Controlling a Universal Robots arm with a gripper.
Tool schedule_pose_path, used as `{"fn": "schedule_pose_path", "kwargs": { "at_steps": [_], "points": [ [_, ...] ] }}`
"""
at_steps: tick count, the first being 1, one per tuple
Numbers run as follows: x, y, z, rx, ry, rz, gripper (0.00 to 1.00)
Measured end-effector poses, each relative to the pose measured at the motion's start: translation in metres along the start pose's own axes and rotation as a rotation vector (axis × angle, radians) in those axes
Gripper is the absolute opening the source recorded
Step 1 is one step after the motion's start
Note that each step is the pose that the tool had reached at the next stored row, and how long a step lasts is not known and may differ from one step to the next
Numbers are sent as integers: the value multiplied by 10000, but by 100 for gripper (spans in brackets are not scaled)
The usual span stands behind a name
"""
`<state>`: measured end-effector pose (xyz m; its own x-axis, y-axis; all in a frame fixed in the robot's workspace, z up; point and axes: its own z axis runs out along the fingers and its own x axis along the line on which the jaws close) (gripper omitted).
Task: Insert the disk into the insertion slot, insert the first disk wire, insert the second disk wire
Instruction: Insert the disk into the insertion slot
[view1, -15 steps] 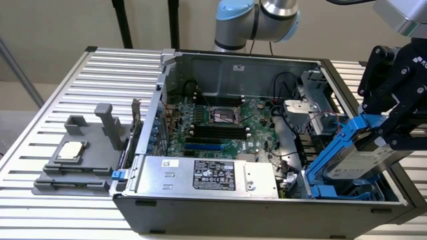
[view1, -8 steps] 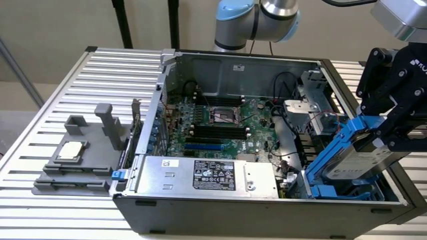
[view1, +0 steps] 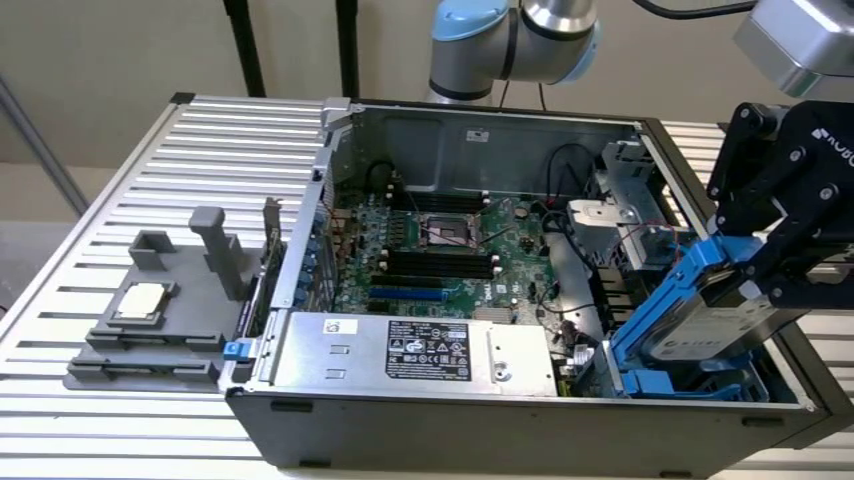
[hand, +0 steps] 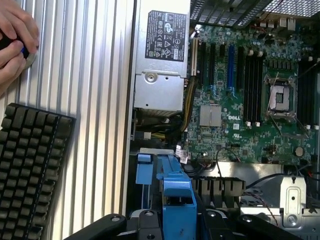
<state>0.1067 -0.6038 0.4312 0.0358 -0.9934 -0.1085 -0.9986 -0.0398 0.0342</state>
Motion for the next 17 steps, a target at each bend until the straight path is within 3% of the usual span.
{"fn": "schedule_pose_path", "kwargs": {
  "at_steps": [6, 8, 17],
  "points": [
    [3, -1, 24, -6, -39, -66, 33],
    [3, -1, 28, -8, -44, -85, 40],
    [4, -4, 41, -16, -58, -166, 40]
  ]
}}
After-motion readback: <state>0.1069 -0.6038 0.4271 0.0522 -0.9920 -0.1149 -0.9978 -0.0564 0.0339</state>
